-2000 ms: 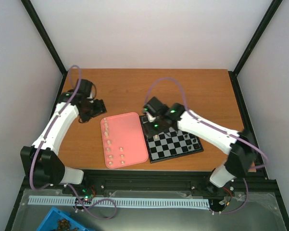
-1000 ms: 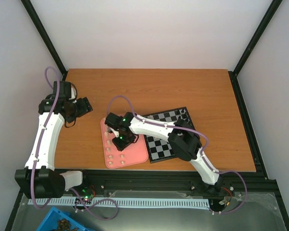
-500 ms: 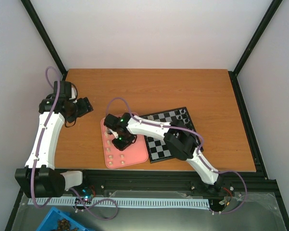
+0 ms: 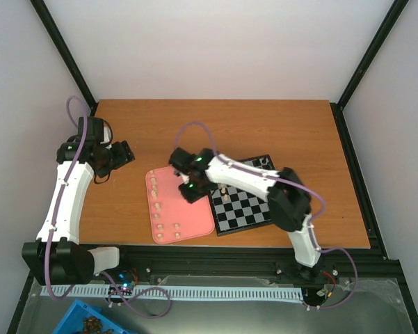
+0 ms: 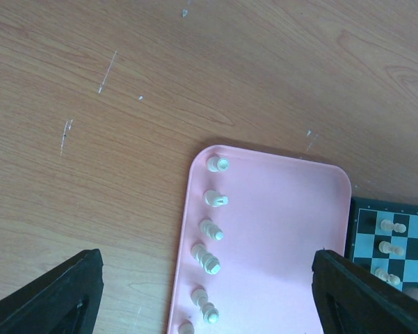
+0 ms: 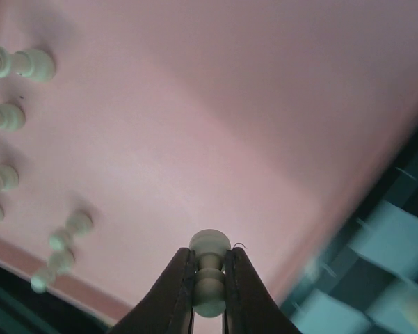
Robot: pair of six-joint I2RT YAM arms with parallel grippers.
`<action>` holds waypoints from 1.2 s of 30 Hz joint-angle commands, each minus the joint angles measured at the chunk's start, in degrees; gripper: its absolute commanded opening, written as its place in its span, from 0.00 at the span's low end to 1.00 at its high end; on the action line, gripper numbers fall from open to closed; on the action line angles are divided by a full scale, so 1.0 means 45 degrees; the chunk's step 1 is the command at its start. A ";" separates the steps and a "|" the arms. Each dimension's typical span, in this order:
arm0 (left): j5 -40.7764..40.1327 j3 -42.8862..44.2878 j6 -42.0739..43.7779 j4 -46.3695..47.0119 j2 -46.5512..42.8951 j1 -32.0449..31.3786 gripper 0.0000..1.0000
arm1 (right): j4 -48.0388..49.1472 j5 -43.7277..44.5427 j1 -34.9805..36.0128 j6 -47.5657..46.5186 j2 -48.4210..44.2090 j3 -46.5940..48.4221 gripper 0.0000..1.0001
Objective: Set up the chess pieces on the board
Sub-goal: Pick up the chess piece from the storage box, then place the chess piece on the chessboard.
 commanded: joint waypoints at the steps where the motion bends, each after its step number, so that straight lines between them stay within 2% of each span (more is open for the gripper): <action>1: 0.0121 0.0123 0.0236 -0.0001 -0.0050 0.0059 0.84 | -0.0035 0.0787 -0.0876 0.0914 -0.3212 -0.1982 0.03; 7: 0.0202 0.0026 0.0264 0.0056 -0.0022 0.0057 0.84 | 0.0145 0.1027 -0.1772 0.1406 -0.5453 -0.5755 0.03; 12: 0.0167 0.0023 0.0257 0.0076 0.0041 0.0059 0.84 | 0.0826 0.1022 -0.2444 0.1446 -0.6013 -0.7492 0.03; 22: 0.0078 0.0101 0.0303 0.0018 0.0191 0.0058 0.84 | 0.1693 0.0979 -0.2520 0.1023 -0.4876 -0.7436 0.03; 36: 0.0181 0.0179 0.0290 0.0097 0.0526 0.0045 0.84 | 0.1827 0.1033 -0.2522 0.0841 -0.3926 -0.6845 0.03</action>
